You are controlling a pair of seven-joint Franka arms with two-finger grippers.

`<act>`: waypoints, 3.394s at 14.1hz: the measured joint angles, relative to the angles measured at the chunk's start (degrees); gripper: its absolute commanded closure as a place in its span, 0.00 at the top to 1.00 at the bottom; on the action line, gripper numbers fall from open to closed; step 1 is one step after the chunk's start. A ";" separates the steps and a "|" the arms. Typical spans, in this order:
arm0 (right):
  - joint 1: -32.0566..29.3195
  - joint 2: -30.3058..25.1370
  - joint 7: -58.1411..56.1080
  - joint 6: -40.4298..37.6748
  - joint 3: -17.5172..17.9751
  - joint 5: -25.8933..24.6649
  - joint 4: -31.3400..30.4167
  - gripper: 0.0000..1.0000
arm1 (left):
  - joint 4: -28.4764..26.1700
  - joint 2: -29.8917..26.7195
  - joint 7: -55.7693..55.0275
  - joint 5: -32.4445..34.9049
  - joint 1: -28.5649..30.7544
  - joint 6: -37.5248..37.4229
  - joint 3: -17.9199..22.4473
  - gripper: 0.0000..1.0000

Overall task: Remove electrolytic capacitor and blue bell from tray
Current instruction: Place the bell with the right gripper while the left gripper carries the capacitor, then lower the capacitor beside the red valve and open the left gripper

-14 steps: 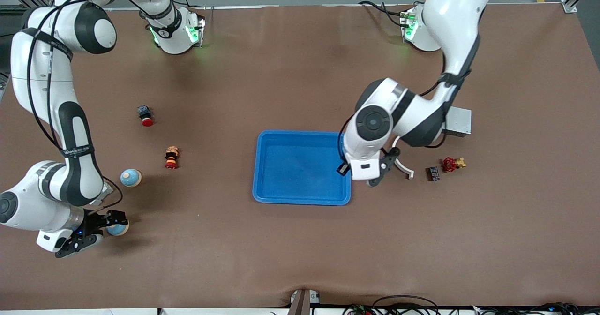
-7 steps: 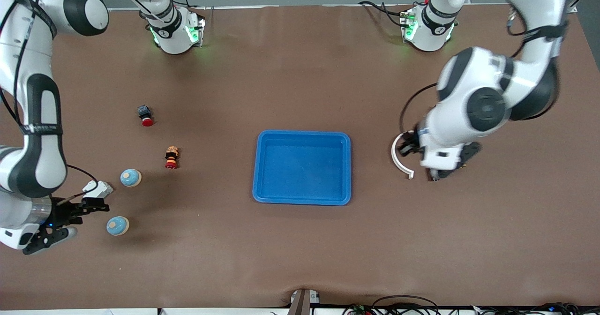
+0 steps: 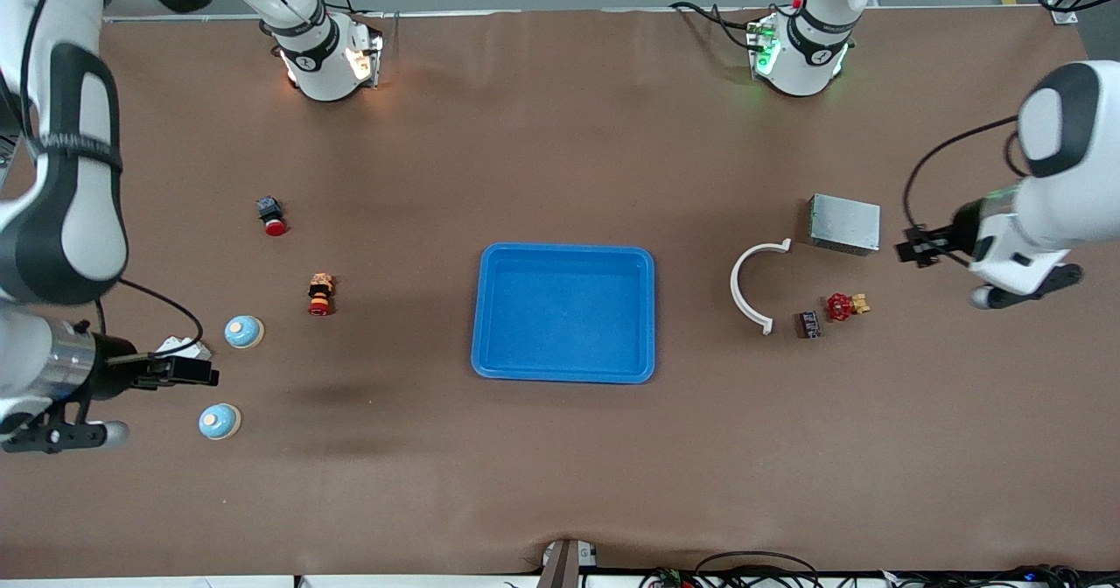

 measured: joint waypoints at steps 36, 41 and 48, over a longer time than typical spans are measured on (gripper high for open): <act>-2.18 -30.38 -5.83 -0.49 -1.13 -4.83 -26.50 1.00 | -6.72 24.69 9.14 13.35 5.33 40.74 -0.11 0.25; -2.19 -30.68 -5.28 -12.01 -1.17 -4.58 -21.70 1.00 | -6.54 24.95 9.12 13.38 5.40 40.70 0.03 1.00; -2.09 -31.07 -4.97 -14.61 -1.14 -3.18 -21.20 1.00 | -5.91 25.41 7.66 13.38 5.46 40.71 0.04 1.00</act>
